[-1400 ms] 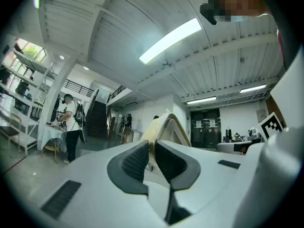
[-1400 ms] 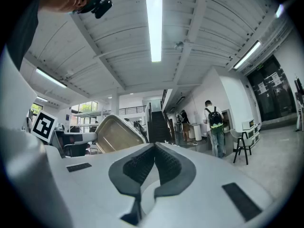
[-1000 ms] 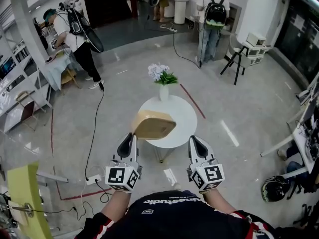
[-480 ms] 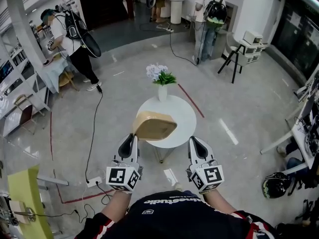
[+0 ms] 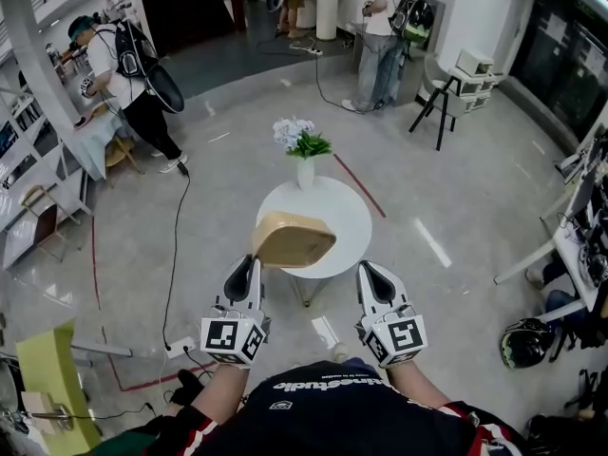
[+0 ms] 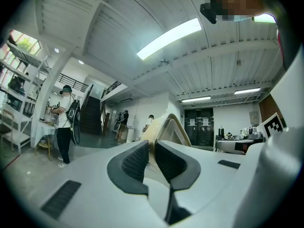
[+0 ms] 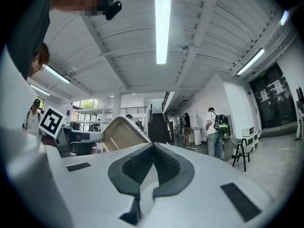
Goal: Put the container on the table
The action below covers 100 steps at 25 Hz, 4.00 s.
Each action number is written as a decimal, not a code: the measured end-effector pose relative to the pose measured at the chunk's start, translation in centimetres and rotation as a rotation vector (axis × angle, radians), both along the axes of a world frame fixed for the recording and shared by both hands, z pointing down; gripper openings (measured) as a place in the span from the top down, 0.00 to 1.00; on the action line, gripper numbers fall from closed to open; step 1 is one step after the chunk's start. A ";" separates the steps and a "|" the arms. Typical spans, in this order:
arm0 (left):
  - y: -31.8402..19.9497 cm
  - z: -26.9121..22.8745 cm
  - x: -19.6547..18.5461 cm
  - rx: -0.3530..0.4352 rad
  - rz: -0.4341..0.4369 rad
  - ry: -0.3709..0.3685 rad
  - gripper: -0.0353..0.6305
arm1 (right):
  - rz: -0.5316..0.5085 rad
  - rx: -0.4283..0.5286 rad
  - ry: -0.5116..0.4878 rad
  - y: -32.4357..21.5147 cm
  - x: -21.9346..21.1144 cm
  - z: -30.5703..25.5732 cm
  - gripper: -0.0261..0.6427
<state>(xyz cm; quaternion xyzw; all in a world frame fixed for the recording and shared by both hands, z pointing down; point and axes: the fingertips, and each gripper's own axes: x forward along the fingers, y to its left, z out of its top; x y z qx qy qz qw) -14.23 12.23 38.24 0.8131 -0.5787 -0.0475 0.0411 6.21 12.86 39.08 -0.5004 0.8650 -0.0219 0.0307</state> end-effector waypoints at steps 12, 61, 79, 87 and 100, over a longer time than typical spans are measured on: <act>-1.7 0.3 0.9 -0.005 -0.006 0.007 0.86 | 0.020 -0.013 0.007 -1.8 1.3 0.5 0.94; -12.1 2.9 3.6 -0.079 -0.125 0.034 0.86 | -0.134 -0.066 -0.044 -12.4 4.9 3.4 0.94; -20.5 3.4 -3.8 -0.078 -0.035 0.068 0.86 | -0.060 -0.044 -0.030 -19.0 -3.3 2.6 0.94; -21.5 3.5 -5.6 -0.078 0.027 0.076 0.86 | -0.005 -0.035 -0.017 -19.7 -5.7 2.2 0.94; -23.3 6.0 -5.6 -0.114 0.037 0.078 0.86 | -0.008 -0.001 0.051 -20.8 -6.0 2.6 0.94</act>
